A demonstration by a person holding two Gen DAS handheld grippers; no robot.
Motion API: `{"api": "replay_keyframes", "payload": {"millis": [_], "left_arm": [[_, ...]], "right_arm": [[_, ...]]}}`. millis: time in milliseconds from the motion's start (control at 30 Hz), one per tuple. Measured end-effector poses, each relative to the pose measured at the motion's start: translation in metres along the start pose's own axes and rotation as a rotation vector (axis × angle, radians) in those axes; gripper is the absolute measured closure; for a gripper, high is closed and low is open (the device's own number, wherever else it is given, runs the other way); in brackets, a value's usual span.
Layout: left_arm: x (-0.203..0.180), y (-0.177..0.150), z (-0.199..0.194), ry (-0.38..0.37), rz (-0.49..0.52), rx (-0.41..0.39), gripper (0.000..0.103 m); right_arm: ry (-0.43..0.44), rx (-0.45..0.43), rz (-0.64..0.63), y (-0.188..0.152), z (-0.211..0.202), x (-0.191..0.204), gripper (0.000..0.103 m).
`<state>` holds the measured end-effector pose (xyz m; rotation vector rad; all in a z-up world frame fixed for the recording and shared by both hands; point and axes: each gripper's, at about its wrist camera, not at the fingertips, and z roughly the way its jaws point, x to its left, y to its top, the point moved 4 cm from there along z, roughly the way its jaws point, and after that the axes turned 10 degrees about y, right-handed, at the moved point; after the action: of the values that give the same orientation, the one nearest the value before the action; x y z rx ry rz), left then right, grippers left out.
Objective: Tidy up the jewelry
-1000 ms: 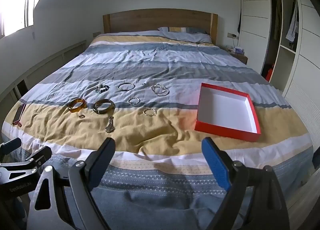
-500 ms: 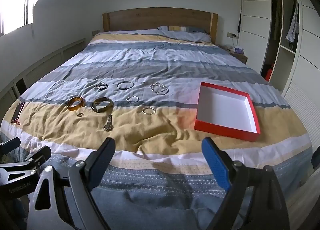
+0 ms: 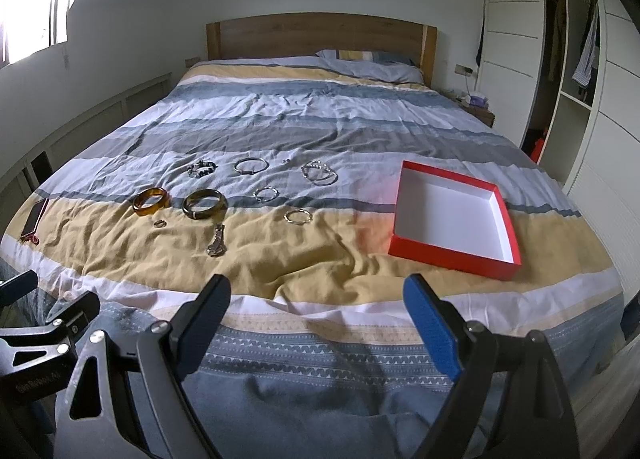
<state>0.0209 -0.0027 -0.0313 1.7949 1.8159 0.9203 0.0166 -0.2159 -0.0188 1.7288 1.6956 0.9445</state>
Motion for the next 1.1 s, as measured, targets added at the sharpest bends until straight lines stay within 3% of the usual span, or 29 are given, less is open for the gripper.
{"api": "replay_keyframes", "payload": {"millis": [667, 1100], "left_arm": [[0.001, 0.014, 0.007, 0.018, 0.03, -0.003, 0.001], [-0.001, 0.029, 0.033, 0.066, 0.023, -0.015, 0.001]], "right_arm": [[0.087, 0.028, -0.029, 0.003, 0.016, 0.005, 0.014], [0.151, 0.063, -0.075, 0.01, 0.044, 0.011, 0.015]]}}
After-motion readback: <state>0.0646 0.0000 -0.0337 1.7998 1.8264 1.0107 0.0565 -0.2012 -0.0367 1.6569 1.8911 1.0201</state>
